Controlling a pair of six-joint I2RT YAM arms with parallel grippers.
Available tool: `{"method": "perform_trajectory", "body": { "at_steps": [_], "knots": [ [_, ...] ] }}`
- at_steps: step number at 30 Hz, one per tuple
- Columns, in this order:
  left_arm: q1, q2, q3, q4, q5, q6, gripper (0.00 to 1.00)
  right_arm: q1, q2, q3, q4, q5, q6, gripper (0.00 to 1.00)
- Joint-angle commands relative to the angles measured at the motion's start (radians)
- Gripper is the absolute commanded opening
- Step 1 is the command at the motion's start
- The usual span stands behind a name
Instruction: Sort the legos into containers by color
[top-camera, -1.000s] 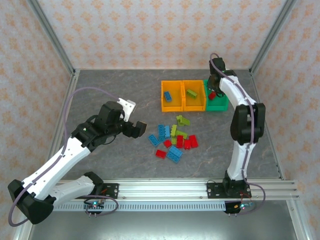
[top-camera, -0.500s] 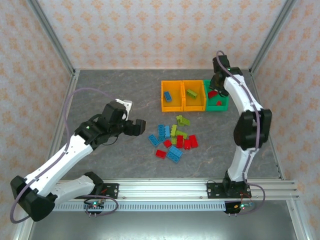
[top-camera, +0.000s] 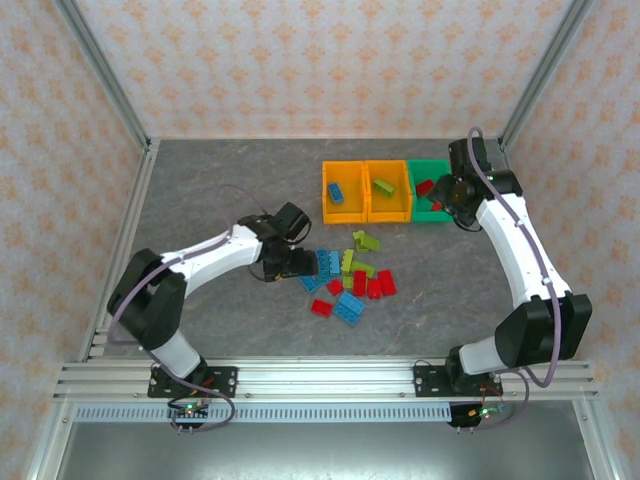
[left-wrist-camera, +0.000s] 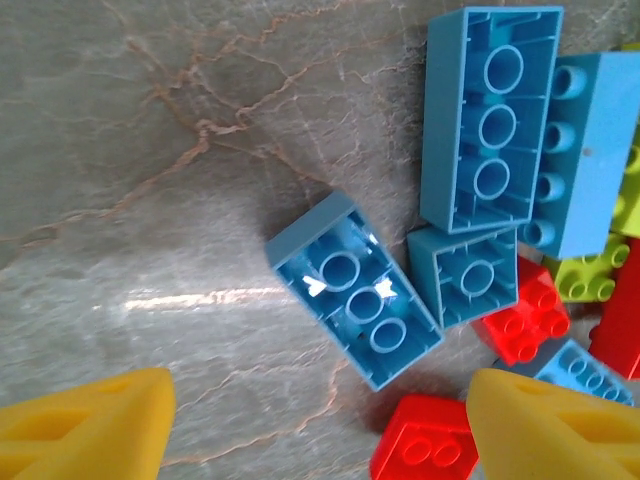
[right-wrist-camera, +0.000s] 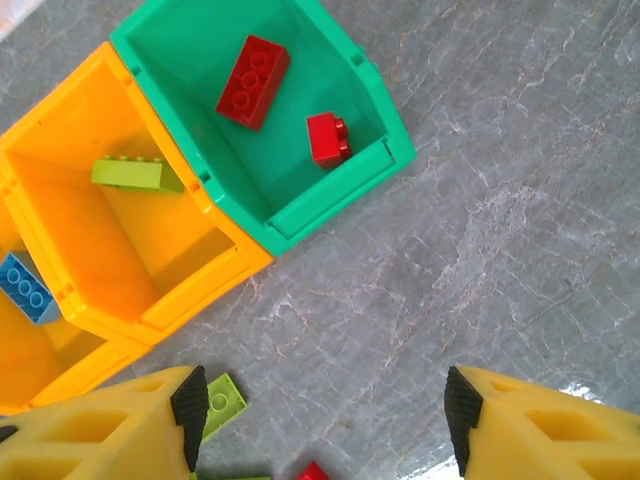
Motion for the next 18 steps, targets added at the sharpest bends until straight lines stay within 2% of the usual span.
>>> {"method": "perform_trajectory", "body": {
  "at_steps": [1,5,8,13,18],
  "knots": [
    [0.002,0.058,0.049,0.011,0.055,-0.11,0.79,-0.001,-0.026,-0.018,-0.044,0.008,-0.021,0.66],
    [0.006,0.155,0.104,-0.079,0.042,-0.185,0.75,-0.001,-0.046,-0.029,-0.053,0.016,-0.032,0.67],
    [0.008,0.169,0.093,-0.068,0.024,-0.234,0.7,-0.001,-0.061,-0.039,-0.061,0.02,-0.04,0.67],
    [0.019,0.189,0.098,-0.084,0.005,-0.241,0.58,-0.001,-0.082,-0.055,-0.069,0.006,-0.044,0.67],
    [0.032,0.191,0.1,-0.132,-0.023,-0.221,0.41,0.011,-0.108,-0.073,-0.078,-0.042,-0.017,0.68]
  ]
}}
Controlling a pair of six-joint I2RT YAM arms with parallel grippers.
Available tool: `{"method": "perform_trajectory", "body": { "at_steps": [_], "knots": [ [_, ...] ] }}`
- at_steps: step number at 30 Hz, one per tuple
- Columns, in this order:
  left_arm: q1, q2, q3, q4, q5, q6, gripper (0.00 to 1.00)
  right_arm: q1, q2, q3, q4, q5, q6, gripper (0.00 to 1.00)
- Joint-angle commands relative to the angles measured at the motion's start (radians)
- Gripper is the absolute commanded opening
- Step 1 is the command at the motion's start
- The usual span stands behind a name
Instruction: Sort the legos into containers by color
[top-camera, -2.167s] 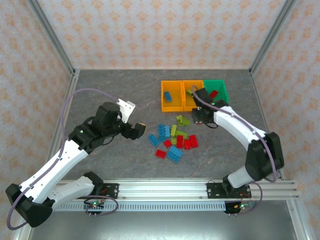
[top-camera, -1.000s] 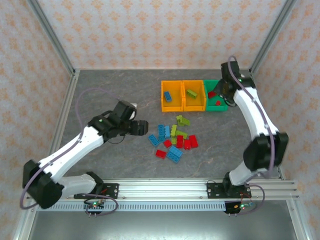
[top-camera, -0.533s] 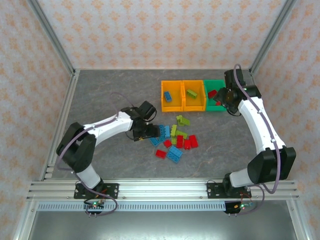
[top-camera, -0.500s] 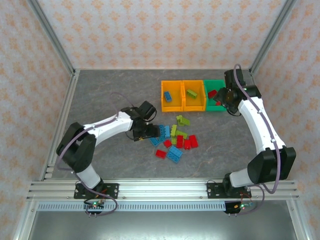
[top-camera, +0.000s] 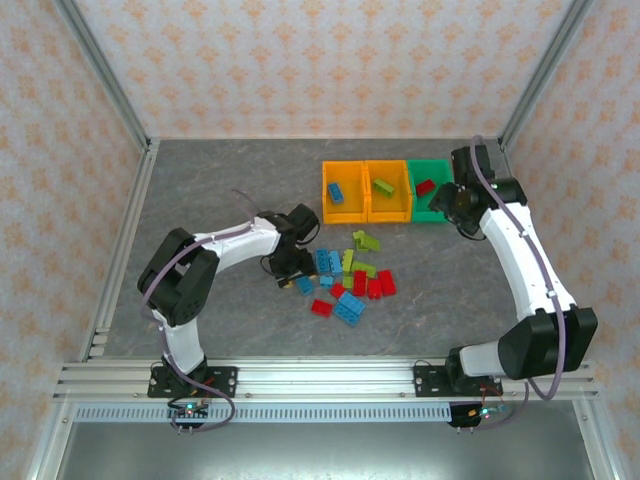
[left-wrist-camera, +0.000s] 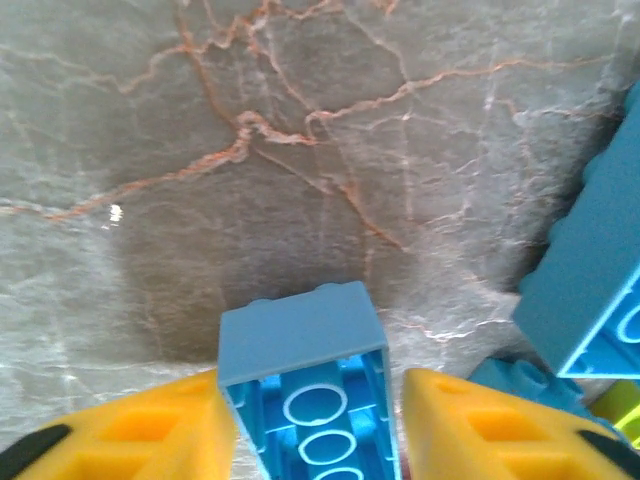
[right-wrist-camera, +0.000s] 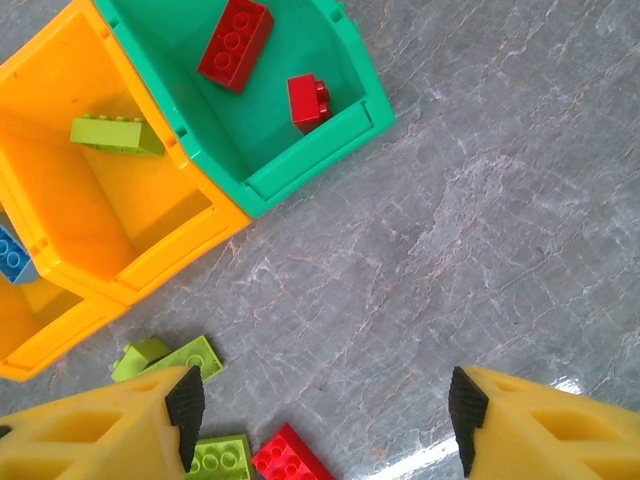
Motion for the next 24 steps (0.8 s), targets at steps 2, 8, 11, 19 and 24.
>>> {"method": "perform_trajectory", "body": {
  "at_steps": [2,8,11,19,24],
  "knots": [
    [0.019,-0.005,0.017,-0.082,-0.056,0.006,0.35,0.029,-0.05,-0.038,-0.023,-0.062,0.027,0.68],
    [0.036,-0.108,0.161,-0.178,-0.132,0.13,0.23,0.183,-0.144,-0.128,0.138,-0.28,0.09,0.69],
    [0.023,-0.124,0.342,-0.203,-0.156,0.216,0.23,0.28,-0.162,-0.16,0.203,-0.271,0.149,0.69],
    [-0.003,0.211,0.898,-0.189,-0.311,0.369,0.23,0.34,-0.163,-0.183,0.211,-0.146,0.233,0.7],
    [-0.003,0.434,1.19,-0.138,-0.422,0.455,0.24,0.342,-0.163,-0.155,0.146,-0.111,0.225,0.7]
  ]
}}
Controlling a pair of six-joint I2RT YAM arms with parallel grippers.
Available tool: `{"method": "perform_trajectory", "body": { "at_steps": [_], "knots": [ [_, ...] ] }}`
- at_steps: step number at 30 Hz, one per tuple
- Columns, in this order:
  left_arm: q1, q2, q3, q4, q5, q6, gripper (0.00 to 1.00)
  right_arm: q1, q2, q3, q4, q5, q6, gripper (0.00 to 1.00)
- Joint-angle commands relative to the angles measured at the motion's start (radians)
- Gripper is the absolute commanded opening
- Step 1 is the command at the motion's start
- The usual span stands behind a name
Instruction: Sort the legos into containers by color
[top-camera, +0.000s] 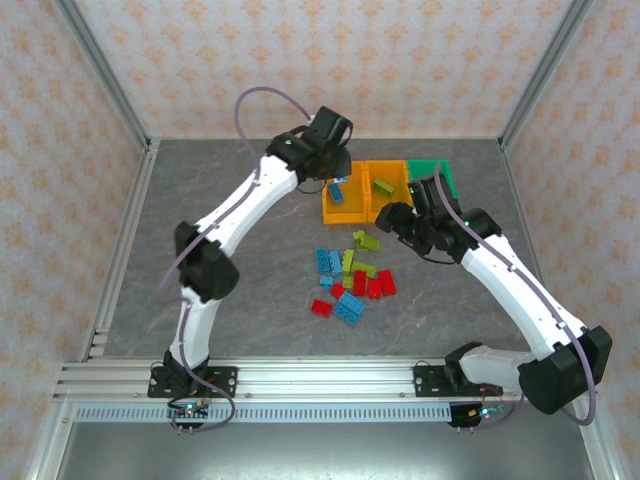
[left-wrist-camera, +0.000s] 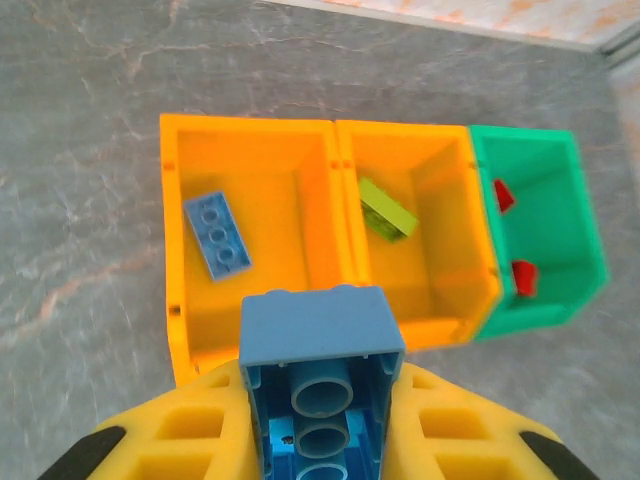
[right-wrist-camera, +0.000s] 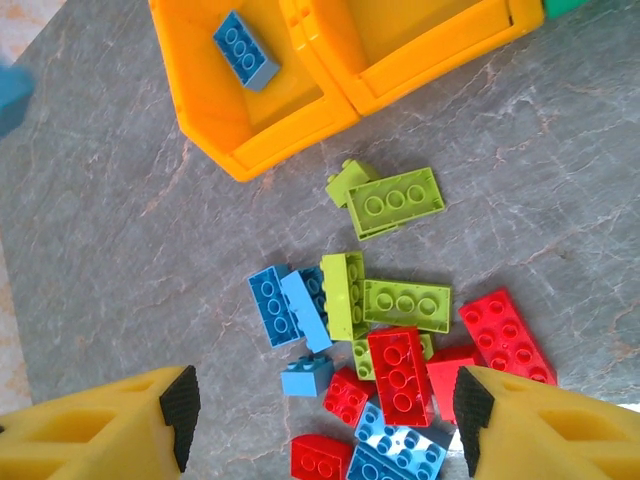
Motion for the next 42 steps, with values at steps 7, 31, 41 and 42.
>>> {"method": "perform_trajectory", "body": {
  "at_steps": [7,31,41,42],
  "knots": [
    [0.001,0.264,0.335,0.031,-0.126,0.138,0.49,0.003,-0.08,0.02,-0.098,0.089,-0.001,0.7],
    [-0.015,-0.849,-0.796,0.143,0.175,0.454,0.74,0.12,0.571,0.209,-0.032,0.154,-0.253,0.79],
    [-0.016,-1.031,-1.021,0.254,0.172,0.469,0.91,0.123,0.771,0.336,-0.041,0.28,-0.287,0.52],
    [-0.016,-1.03,-1.02,0.25,0.17,0.473,0.91,0.124,0.782,0.345,-0.045,0.279,-0.279,0.49]
  ]
}}
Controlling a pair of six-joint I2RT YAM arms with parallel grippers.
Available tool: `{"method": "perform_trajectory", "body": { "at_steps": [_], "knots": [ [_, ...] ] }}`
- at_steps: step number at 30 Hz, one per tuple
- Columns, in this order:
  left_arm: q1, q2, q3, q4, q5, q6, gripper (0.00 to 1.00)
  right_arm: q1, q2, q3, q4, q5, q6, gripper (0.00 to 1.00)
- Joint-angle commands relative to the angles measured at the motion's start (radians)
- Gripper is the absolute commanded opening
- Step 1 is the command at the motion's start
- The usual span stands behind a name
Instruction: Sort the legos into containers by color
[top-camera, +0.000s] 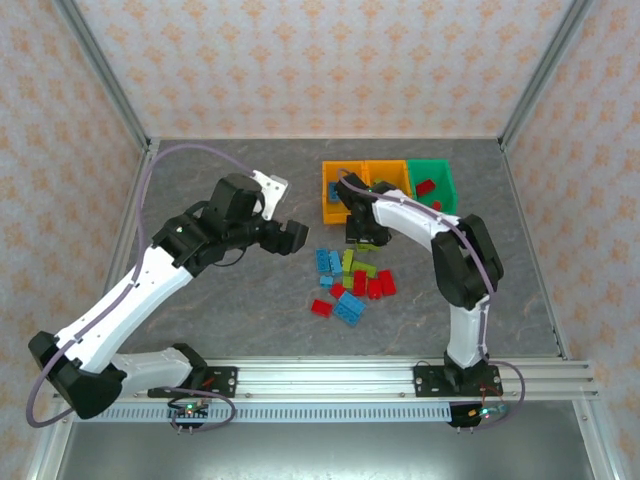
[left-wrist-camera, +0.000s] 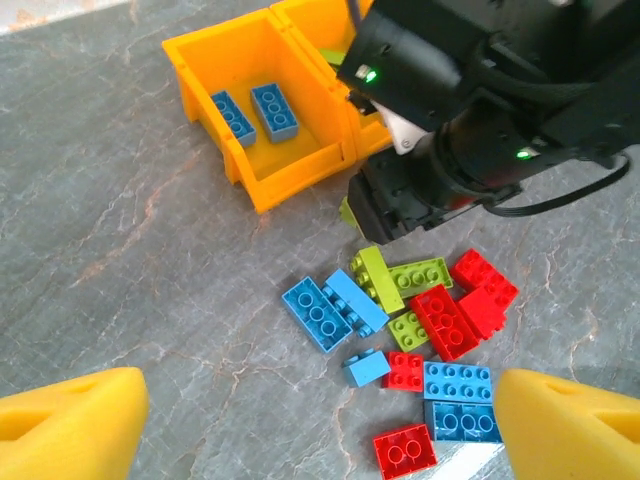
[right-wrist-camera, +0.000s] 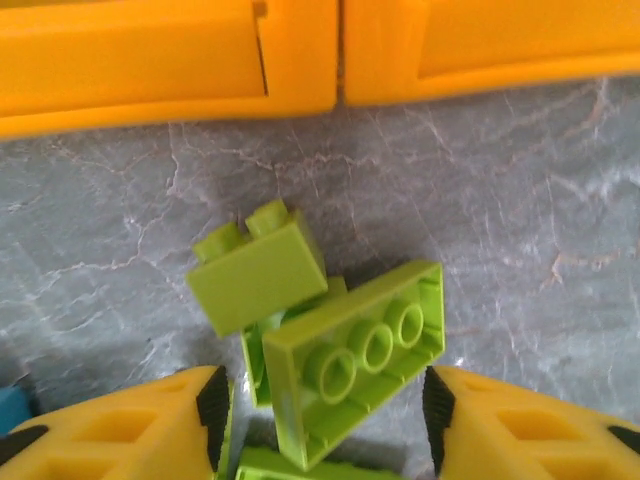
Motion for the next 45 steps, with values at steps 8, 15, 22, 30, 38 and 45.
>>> {"method": "perform_trajectory", "body": {
  "at_steps": [8,15,22,30,38,45],
  "knots": [
    [-0.002,-0.012,0.005,0.055,0.01,0.052,0.92,0.003,0.009,0.012,-0.012,0.035,0.039,0.35],
    [-0.002,0.002,0.003,0.064,0.017,0.048,0.93,0.003,-0.095,-0.061,-0.001,0.07,0.055,0.23],
    [-0.002,-0.001,-0.004,0.063,0.008,0.037,0.93,0.002,-0.294,-0.117,-0.005,0.162,0.05,0.14],
    [-0.003,-0.022,-0.027,0.081,-0.009,-0.001,0.93,-0.111,-0.298,0.047,0.023,0.214,0.063,0.14],
    [-0.006,-0.03,-0.033,0.081,-0.006,-0.055,0.94,-0.255,0.067,0.444,-0.033,0.033,0.093,0.15],
    [-0.009,-0.074,-0.072,0.074,-0.043,-0.079,0.94,-0.26,0.258,0.789,-0.228,0.028,0.058,0.51]
  ]
}}
